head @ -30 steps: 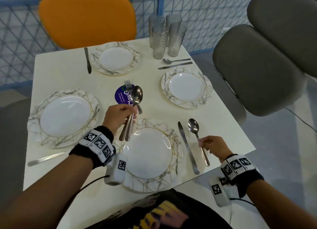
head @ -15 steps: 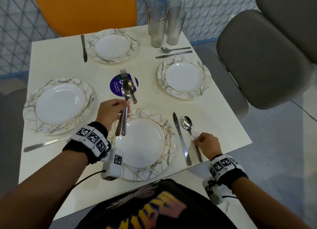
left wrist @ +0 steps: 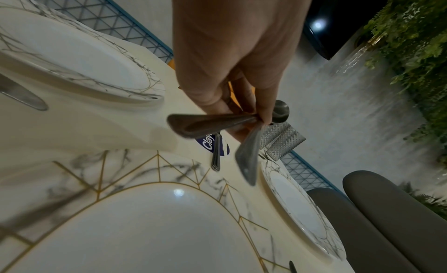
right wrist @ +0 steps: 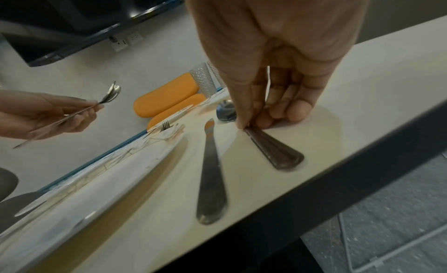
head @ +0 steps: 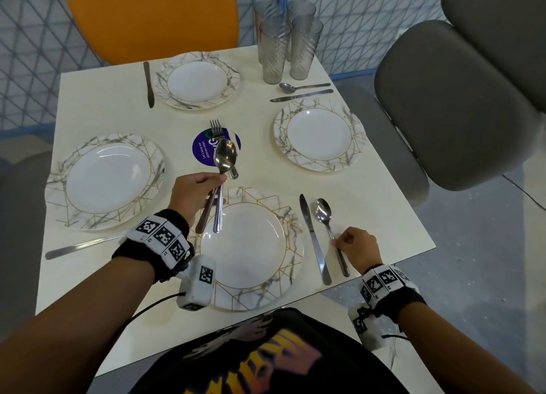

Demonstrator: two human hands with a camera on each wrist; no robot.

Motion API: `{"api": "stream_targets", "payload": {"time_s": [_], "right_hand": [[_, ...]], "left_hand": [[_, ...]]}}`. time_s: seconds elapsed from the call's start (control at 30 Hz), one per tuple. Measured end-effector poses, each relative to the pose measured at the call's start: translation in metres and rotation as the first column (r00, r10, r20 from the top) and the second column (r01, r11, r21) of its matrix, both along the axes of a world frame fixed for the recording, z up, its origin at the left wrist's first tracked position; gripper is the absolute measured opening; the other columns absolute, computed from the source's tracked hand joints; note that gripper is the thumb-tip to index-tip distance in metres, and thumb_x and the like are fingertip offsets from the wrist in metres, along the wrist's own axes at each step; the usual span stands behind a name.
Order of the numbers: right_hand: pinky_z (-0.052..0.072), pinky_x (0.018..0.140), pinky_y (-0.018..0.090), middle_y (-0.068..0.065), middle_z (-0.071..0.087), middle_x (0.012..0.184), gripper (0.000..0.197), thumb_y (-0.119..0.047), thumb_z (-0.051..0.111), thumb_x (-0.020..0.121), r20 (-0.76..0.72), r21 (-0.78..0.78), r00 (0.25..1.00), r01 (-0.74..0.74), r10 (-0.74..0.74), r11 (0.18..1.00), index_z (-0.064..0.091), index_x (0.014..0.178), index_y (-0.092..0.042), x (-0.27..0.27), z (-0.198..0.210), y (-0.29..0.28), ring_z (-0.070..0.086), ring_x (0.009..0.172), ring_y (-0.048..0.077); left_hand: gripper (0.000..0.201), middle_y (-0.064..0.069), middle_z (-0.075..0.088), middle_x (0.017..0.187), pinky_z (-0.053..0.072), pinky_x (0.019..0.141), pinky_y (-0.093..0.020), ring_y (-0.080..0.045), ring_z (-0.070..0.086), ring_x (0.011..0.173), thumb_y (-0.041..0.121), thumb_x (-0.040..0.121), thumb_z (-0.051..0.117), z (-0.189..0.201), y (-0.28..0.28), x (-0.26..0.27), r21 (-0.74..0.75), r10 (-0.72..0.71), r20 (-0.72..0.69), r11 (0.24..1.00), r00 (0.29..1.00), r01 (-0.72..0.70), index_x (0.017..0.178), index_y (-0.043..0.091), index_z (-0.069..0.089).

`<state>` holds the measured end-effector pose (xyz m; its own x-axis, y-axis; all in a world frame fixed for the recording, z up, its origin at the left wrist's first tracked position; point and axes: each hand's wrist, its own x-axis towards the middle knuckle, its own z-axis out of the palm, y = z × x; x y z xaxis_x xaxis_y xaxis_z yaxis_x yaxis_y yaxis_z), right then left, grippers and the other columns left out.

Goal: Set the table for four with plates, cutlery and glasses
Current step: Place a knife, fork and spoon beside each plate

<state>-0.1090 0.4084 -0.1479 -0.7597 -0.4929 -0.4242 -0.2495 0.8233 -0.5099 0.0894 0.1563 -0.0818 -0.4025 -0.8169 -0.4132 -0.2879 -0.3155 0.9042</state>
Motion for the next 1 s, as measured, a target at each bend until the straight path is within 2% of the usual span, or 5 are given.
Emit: {"api": "stream_targets", "payload": {"time_s": [0.2, 0.37, 0.6, 0.8, 1.0], "right_hand": [[0.039, 0.067, 0.027, 0.004, 0.061, 0.079, 0.022, -0.030, 0.063, 0.086, -0.050, -0.098, 0.999, 0.015, -0.020, 0.995, 0.060, 0.091, -0.008, -0.003, 0.011, -0.007, 0.055, 0.075, 0.021], [0.045, 0.066, 0.028, 0.005, 0.065, 0.076, 0.010, -0.014, 0.056, 0.089, -0.106, -0.307, 0.979, -0.198, 0.174, 0.931, 0.062, 0.089, -0.006, 0.003, 0.038, -0.056, 0.059, 0.072, 0.024], [0.040, 0.060, 0.012, -0.009, 0.056, 0.068, 0.020, -0.026, 0.058, 0.090, 0.160, -0.473, 0.868, -0.350, 0.469, 0.808, 0.064, 0.098, -0.008, 0.050, 0.072, -0.150, 0.051, 0.061, 0.002], [0.041, 0.050, 0.020, -0.001, 0.058, 0.066, 0.014, -0.010, 0.062, 0.086, 0.316, -0.510, 0.791, -0.324, 0.524, 0.797, 0.058, 0.073, -0.016, 0.088, 0.076, -0.195, 0.049, 0.052, 0.009], [0.040, 0.046, 0.022, 0.006, 0.063, 0.064, 0.011, 0.001, 0.057, 0.081, 0.369, -0.450, 0.759, -0.358, 0.536, 0.818, 0.060, 0.073, -0.006, 0.146, 0.076, -0.225, 0.050, 0.047, 0.011]], "left_hand": [[0.012, -0.002, 0.059, 0.073, 0.051, 0.063, -0.028, -0.018, 0.056, 0.068, 0.021, 0.084, 0.068, 0.000, 0.002, -0.001, -0.005, -0.017, 0.042, 1.000, 0.999, 0.018, 0.088, 0.009, 0.069], [0.012, -0.001, 0.058, 0.070, 0.049, 0.062, -0.027, -0.015, 0.054, 0.065, 0.023, 0.082, 0.069, 0.002, 0.005, -0.006, 0.000, -0.007, 0.041, 1.000, 0.999, 0.007, 0.084, 0.012, 0.070], [0.022, -0.003, 0.064, 0.078, 0.048, 0.058, -0.021, -0.014, 0.057, 0.069, 0.025, 0.081, 0.071, 0.008, 0.008, -0.016, -0.028, 0.010, 0.004, 1.000, 1.000, -0.010, 0.095, 0.008, 0.073], [0.015, -0.005, 0.069, 0.079, 0.051, 0.054, -0.016, -0.010, 0.063, 0.069, 0.022, 0.084, 0.068, 0.013, -0.001, 0.013, -0.048, 0.048, -0.033, 0.998, 0.998, -0.050, 0.090, 0.009, 0.073], [0.010, -0.001, 0.068, 0.070, 0.048, 0.051, -0.015, -0.005, 0.059, 0.058, 0.018, 0.084, 0.067, 0.015, -0.025, 0.079, -0.193, -0.001, 0.098, 0.981, 0.995, 0.020, 0.084, 0.011, 0.073]]}}
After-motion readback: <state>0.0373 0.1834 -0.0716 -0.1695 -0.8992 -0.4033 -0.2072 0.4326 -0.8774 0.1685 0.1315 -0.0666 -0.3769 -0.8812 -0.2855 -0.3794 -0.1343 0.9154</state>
